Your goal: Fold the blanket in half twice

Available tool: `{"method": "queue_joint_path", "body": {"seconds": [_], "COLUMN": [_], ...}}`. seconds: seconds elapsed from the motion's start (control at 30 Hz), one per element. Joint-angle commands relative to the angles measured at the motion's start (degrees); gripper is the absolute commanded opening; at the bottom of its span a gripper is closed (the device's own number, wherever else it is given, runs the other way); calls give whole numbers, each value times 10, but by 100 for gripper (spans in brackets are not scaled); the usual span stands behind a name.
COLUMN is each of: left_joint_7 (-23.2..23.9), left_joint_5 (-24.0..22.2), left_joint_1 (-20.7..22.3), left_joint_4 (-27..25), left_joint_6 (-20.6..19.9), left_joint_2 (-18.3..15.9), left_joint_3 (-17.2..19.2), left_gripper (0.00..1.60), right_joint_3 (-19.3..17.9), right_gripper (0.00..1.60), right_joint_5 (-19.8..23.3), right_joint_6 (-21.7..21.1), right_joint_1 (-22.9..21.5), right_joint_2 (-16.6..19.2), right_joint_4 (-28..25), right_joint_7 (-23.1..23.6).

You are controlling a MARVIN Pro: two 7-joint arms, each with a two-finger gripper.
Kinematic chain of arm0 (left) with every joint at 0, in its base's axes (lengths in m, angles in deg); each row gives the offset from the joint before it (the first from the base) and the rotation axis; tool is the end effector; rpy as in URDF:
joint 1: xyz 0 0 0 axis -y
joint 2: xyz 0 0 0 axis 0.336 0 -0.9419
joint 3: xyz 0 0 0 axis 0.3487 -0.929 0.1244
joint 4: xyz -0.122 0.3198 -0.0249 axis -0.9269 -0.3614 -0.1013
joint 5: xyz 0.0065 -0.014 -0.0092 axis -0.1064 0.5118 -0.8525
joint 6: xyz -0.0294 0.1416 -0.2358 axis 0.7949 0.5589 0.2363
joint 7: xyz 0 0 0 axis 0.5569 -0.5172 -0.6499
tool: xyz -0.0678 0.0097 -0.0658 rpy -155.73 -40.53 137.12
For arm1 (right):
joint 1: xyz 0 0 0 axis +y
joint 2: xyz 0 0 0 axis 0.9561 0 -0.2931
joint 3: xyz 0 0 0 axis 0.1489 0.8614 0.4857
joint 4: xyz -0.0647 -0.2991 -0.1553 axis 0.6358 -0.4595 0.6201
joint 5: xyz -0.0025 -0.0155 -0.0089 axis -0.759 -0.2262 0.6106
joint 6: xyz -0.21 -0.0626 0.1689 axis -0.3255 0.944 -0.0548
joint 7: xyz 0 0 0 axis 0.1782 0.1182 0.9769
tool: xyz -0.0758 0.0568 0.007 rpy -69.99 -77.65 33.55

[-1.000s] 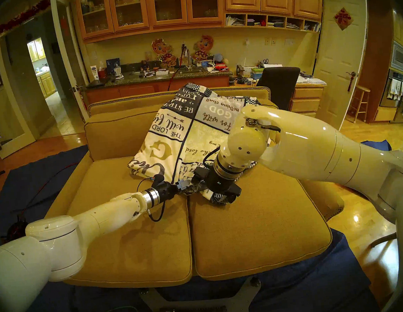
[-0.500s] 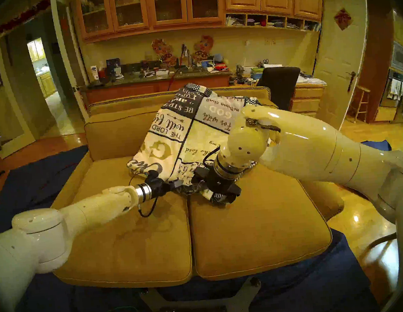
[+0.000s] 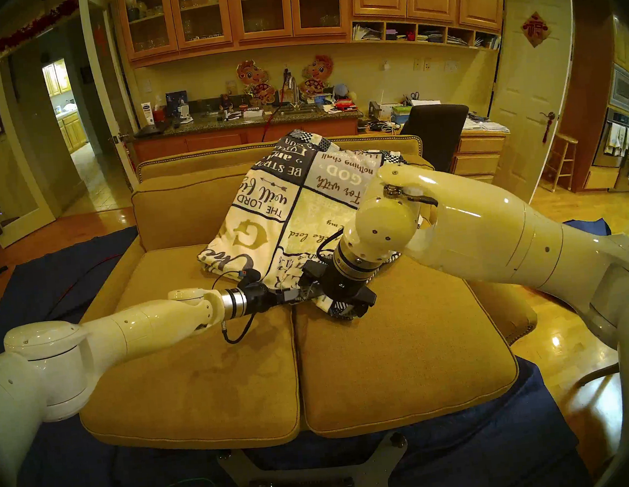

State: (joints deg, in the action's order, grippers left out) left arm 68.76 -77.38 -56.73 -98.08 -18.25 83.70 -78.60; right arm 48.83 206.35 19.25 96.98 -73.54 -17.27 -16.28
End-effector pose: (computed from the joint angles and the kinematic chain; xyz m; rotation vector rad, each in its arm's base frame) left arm 0.5091 0.0087 -0.3983 2.1968 -0.3826 0.9529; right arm 0.4149 0.0099 -0.1767 -2.7326 0.6244 -0.2470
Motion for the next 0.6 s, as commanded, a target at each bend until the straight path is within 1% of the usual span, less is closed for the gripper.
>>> {"method": "queue_joint_path", "body": {"seconds": [0.0,0.03,0.07,0.1,0.2,0.27,0.3,0.33,0.37,0.4,0.47,0.57], "left_joint_7": [-37,-47,-50,-59,-76,-94,-100,-111,-117,-130,-149,-187], "left_joint_5": [-5,-5,-5,-4,-2,-1,0,0,0,0,2,5], "left_joint_1": [7,8,8,10,15,20,22,23,24,26,29,35], "left_joint_4": [-63,-79,-81,-98,-121,-149,-147,-166,-170,-189,-199,-234], "left_joint_6": [-16,-20,-21,-25,-30,-34,-36,-40,-43,-46,-54,-67], "left_joint_2": [-51,-59,-60,-68,-79,-92,-91,-100,-103,-113,-119,-137], "left_joint_3": [0,-2,-2,-4,-4,-4,-5,-6,-6,-6,-8,-11], "left_gripper": [160,160,160,160,160,160,160,160,160,160,160,160], "right_joint_3": [-4,-4,-4,-4,-4,-4,-4,-4,-4,-4,-4,-4], "right_gripper": [160,160,160,160,160,160,160,160,160,160,160,160], "right_joint_5": [-1,-1,-1,-1,-1,-1,-1,-1,-1,-1,-1,-1], "right_joint_6": [1,1,1,0,0,0,0,0,0,0,0,0], "right_joint_1": [-6,-6,-6,-6,-6,-6,-6,-6,-6,-6,-6,-6], "right_joint_2": [1,1,1,1,1,1,1,1,1,1,1,1], "right_joint_4": [0,0,0,0,0,0,0,0,0,0,0,0], "right_joint_7": [-1,0,0,0,0,0,0,0,0,0,0,0]}}
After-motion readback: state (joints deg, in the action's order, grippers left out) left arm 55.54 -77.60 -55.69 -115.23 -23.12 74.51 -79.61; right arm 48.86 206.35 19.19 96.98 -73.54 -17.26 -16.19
